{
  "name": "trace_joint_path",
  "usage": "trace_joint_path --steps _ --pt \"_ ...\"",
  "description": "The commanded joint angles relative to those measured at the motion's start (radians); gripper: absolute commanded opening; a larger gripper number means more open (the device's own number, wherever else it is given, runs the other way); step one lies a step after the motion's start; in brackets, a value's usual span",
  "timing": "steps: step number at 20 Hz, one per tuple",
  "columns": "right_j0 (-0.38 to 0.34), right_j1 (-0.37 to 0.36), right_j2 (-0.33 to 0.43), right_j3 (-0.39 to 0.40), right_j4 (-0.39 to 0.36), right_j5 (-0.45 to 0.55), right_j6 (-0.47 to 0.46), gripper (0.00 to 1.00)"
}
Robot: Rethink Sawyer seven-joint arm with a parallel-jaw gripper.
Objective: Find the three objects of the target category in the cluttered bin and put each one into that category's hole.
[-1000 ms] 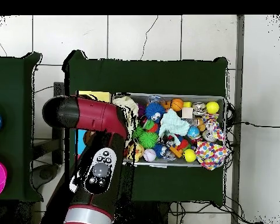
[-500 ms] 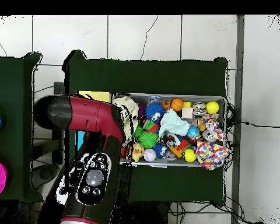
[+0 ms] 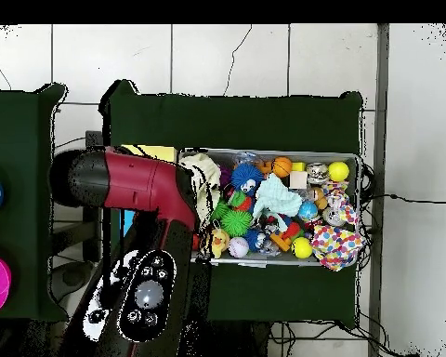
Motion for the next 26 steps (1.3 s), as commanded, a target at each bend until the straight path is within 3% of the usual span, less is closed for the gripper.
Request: trace_joint_path --steps 1,15,16,26 --pt "-0.024 0.004 0.038 0.085 -0.05 0.134 0.154 1.0" --pt "-0.008 0.002 0.025 0.084 -0.047 0.186 0.181 1.0" --pt "-0.005 0.003 0.023 0.082 -0.047 0.191 0.185 0.0" --pt "0.014 -0.005 0.022 0.102 -0.039 0.184 0.206 0.0"
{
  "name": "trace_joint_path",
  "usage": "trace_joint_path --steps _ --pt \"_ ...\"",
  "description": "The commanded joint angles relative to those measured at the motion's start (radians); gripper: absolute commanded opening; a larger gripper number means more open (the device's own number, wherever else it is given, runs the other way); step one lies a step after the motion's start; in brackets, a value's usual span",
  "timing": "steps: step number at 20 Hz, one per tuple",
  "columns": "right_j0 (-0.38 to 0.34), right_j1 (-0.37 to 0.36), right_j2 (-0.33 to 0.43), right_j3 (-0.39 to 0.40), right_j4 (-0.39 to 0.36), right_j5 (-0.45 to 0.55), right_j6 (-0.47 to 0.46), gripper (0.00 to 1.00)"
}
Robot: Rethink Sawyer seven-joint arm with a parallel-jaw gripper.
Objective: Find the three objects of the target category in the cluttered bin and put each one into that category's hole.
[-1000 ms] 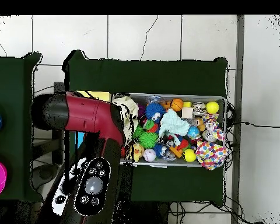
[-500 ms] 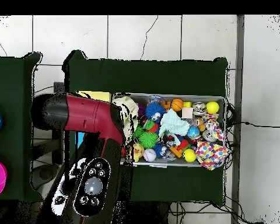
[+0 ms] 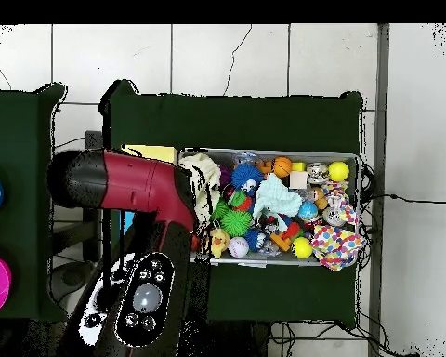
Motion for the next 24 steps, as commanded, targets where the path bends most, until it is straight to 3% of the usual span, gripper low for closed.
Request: trace_joint_path --steps 1,8,15,24 --pt "0.008 -0.002 0.031 0.109 -0.037 0.12 0.205 0.0" --pt "0.025 -0.033 0.037 0.21 -0.018 0.107 0.226 0.0" --pt "0.011 0.009 0.034 0.224 -0.035 0.049 0.214 0.0" --pt "-0.022 0.031 0.097 0.278 -0.01 -0.119 0.176 0.0"
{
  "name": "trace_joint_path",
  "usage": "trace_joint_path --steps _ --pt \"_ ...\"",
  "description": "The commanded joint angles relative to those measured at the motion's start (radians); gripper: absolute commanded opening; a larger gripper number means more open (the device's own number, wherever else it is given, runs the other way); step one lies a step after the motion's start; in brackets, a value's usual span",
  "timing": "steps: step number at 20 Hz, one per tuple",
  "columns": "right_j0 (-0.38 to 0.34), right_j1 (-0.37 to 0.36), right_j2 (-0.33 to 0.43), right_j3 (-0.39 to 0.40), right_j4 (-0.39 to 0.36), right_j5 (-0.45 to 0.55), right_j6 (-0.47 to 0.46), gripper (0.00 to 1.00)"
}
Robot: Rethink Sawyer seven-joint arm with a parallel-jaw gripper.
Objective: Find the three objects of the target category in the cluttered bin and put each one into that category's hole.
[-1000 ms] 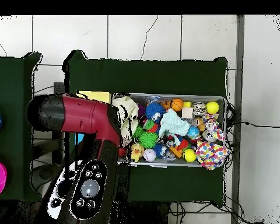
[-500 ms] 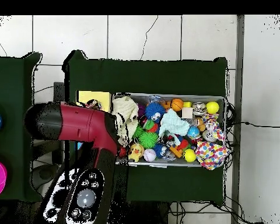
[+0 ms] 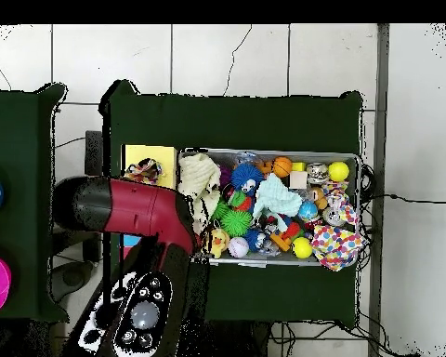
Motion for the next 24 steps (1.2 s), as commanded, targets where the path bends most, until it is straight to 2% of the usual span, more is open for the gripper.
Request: trace_joint_path --steps 1,7,12,13,16,20,24 --pt "-0.046 0.06 0.097 0.102 -0.007 -0.091 0.18 0.0" --pt "-0.033 0.063 0.112 0.07 0.004 -0.072 0.182 0.0" --pt "-0.023 0.061 0.085 0.03 -0.01 -0.013 0.187 0.0" --pt "-0.027 0.067 0.074 0.004 -0.017 0.008 0.185 0.0" --pt "-0.013 0.059 0.053 0.0 -0.03 0.027 0.191 0.0" --pt "-0.006 0.044 -0.022 -0.051 -0.083 0.136 0.172 0.0" --pt "-0.017 0.029 0.0 -0.045 -0.068 0.119 0.176 0.0"
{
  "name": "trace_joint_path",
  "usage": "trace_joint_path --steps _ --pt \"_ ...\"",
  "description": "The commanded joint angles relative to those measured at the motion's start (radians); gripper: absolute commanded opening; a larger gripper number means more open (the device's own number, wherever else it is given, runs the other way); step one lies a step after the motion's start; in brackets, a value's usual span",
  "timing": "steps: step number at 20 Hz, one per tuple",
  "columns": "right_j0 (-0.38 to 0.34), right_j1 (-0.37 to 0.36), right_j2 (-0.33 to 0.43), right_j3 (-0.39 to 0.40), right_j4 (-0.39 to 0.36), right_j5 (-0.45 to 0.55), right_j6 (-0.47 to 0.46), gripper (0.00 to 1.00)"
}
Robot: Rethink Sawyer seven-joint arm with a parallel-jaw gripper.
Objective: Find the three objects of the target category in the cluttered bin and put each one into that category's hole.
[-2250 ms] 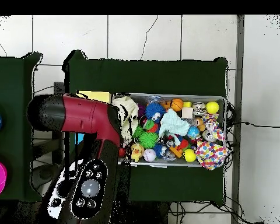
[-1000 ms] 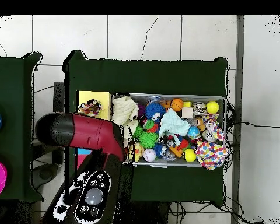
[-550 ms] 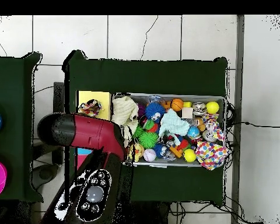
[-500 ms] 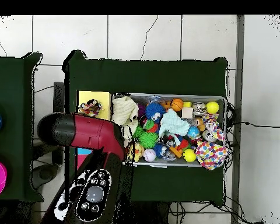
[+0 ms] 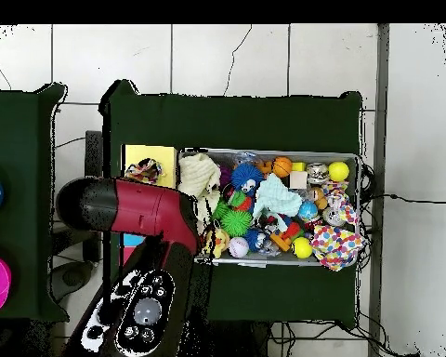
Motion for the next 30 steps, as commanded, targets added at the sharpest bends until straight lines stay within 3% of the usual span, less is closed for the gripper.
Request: trace_joint_path --steps 1,9,14,27,30 --pt "-0.018 0.013 0.028 -0.044 -0.043 0.135 0.182 0.0" --pt "-0.01 0.012 0.078 -0.03 -0.002 0.066 0.211 0.0" --pt "-0.014 0.02 0.077 -0.068 0.0 0.092 0.215 0.0" --pt "-0.04 0.013 0.11 -0.026 0.023 0.038 0.202 0.0" --pt "-0.033 0.0 0.112 0.013 0.03 -0.018 0.211 0.0"
